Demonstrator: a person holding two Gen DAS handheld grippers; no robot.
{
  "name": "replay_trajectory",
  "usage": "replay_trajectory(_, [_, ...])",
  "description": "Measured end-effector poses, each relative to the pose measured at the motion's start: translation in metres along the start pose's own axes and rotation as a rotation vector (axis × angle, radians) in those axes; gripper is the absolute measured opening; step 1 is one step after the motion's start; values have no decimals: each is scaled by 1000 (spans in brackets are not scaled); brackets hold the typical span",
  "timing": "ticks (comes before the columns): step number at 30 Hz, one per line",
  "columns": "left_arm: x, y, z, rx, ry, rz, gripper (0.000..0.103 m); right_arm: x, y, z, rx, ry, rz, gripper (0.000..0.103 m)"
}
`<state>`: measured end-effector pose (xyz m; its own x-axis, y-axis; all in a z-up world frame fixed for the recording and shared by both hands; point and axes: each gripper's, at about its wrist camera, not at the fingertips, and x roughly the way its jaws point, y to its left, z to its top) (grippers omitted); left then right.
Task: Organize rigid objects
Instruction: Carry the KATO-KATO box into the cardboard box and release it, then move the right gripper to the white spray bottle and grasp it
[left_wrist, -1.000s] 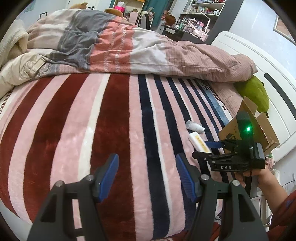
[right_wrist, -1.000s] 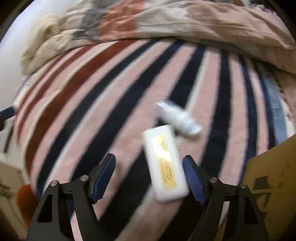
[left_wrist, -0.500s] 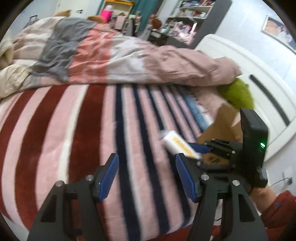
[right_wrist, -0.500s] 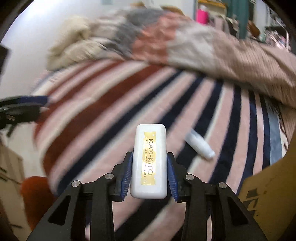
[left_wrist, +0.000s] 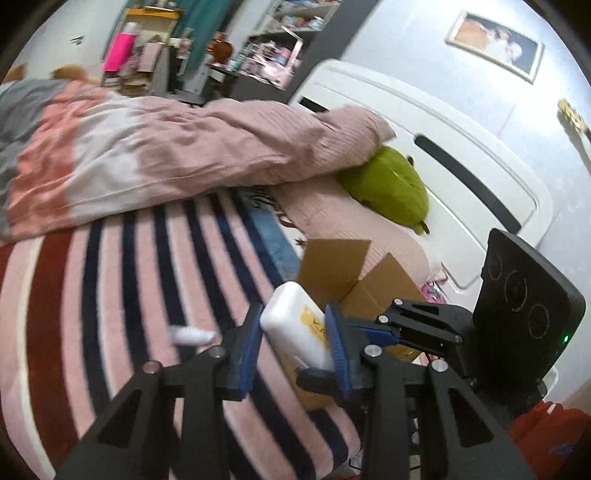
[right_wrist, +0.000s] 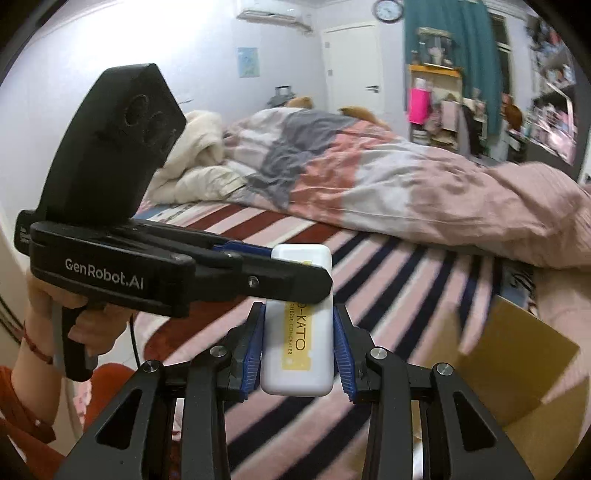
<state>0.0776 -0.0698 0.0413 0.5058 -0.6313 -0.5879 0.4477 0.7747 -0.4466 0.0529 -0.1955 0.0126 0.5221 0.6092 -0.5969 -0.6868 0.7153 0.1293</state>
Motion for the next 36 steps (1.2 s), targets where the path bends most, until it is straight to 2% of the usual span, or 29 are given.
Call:
replay_trajectory(4, [41,-30,15,54,61,-11,31,-19,-34,-10,58,4,-38,31])
replay_trajectory(8, [77,-48,20,96,135,-4,31,-25,-62,-20,92,59,-81,31])
replay_trajectory(14, [110,-61,18,128,228,-4,31,-22,-90,-34,146,170,-103,31])
replay_trajectory(19, [123,-66,16,142,265,-9,31,-22,-95,-46,153,223,-126,31])
replay_trajectory(24, [121,-64,17,143,264,1,44,-22,-98,-50,177,245,-138,31])
replay_trajectory(28, [95,-59,21,129,208,2,53,-27,-95,-48,167,240,-160,32])
replay_trajectory(33, [51,-46,22,116,137,66,55,-33,-85,-36,153,211,-166,32])
replay_trajectory(36, [24,-33,19,100,99,117,55,-33,-69,-25,135,178,-137,32])
